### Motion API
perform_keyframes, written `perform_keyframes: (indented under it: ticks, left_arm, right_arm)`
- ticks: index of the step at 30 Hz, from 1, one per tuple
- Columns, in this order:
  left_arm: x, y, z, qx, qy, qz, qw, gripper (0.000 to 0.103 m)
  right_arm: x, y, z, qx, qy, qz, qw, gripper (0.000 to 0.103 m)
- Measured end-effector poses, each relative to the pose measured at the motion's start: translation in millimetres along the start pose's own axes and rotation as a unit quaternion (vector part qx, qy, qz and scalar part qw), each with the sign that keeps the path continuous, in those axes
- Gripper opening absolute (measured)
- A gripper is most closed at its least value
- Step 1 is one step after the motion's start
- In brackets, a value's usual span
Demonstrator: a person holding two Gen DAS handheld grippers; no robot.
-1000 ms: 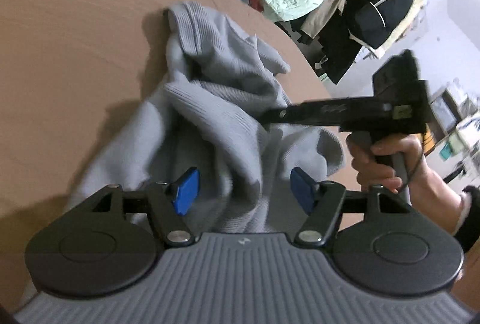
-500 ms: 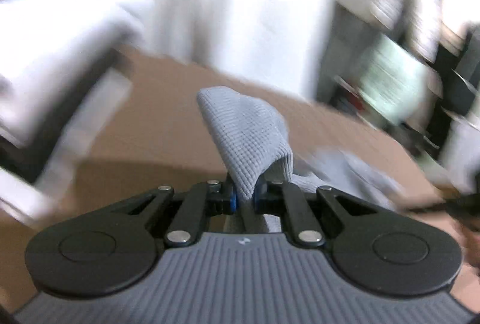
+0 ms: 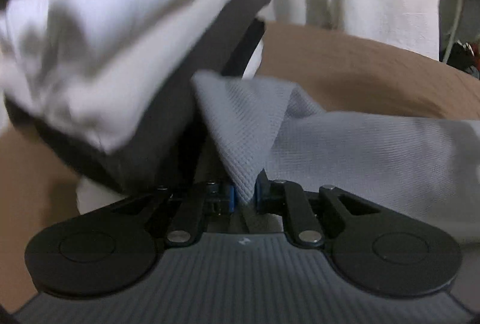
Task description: Fold clothes
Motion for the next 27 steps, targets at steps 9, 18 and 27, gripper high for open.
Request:
perform_keyframes:
  ticks: [9, 18, 27]
  left_arm:
    - [10.8, -30.3, 19.7, -0.119, -0.019, 0.120, 0.9854, 0.016]
    - [18.0, -30.7, 26.0, -0.121, -0.036, 0.194, 0.9728, 0.021]
    - [16.7, -46.5, 30.1, -0.181, -0.049, 0.214, 0.9588, 0.029]
  right_arm:
    - [137.6, -52.8, -9.4, -0.117, -0.084, -0.023, 0.989, 0.051]
    - [174.1, -79.2, -0.1, -0.137, -0.077, -0.041, 0.987, 0.053]
    - [117.9, -130.1, 59.3, -0.216, -0.036, -0.059, 0.974, 0.013]
Point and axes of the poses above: each gripper's, at about its wrist camera, not at the fingertips, and x roughly the way its jaws point, y to its right, z to its underside, the point moved 10 cm from there along x, roughly the way its jaws point
